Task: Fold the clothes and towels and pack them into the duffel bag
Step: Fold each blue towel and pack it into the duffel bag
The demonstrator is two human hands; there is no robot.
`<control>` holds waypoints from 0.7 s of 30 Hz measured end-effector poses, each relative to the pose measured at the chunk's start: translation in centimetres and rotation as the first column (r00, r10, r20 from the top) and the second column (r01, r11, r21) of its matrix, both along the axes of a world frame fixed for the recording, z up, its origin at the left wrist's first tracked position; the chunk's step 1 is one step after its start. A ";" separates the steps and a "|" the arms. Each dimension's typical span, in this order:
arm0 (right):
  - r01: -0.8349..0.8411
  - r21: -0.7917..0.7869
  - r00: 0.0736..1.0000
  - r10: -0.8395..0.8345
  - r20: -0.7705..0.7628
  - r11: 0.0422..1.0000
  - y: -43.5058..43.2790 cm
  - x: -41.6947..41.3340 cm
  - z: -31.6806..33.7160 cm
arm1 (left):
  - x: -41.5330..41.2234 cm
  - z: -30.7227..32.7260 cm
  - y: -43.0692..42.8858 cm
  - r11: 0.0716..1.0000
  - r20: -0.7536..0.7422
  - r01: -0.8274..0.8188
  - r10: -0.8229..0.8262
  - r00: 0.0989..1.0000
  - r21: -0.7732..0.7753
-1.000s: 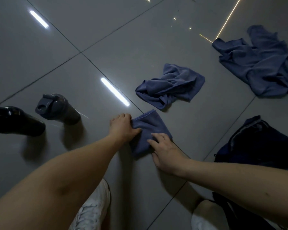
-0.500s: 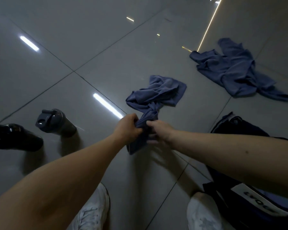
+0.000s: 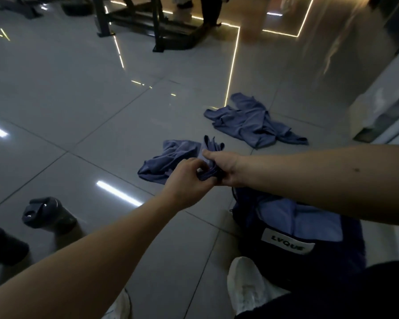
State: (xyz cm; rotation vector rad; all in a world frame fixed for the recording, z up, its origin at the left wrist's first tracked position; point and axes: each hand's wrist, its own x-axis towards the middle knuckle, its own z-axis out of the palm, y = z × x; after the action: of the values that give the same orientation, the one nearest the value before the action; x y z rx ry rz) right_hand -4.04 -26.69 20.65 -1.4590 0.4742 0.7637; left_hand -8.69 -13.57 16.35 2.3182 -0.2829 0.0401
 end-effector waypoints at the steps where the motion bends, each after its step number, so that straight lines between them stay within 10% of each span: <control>1: 0.030 -0.039 0.999 -0.029 0.019 0.999 -1.1 -0.1 0.0 | -0.3 0.9 -1.1 0.999 0.027 0.037 -0.037 0.999 -0.002; 11: 0.173 -0.288 0.957 -0.091 0.275 0.942 -12.1 -2.1 0.6 | 0.7 2.0 -9.2 0.923 -0.303 -0.277 0.192 0.933 -0.266; 16: 0.139 -0.179 0.963 -0.090 0.256 0.974 -17.1 -3.5 0.4 | 1.2 1.5 -13.1 0.681 -0.812 -0.551 -0.111 0.573 -0.482; 21: 0.148 -0.310 0.971 -0.078 0.226 0.939 -21.7 -4.4 -1.5 | 1.0 -0.8 -15.2 0.799 -0.719 -0.405 -0.049 0.693 -0.444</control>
State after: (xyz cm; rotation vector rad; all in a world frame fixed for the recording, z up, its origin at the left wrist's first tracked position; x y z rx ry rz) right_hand -8.45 -48.38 19.15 -1.7821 0.5341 0.4431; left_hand -7.71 -28.79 15.53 1.5732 0.3390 -0.5845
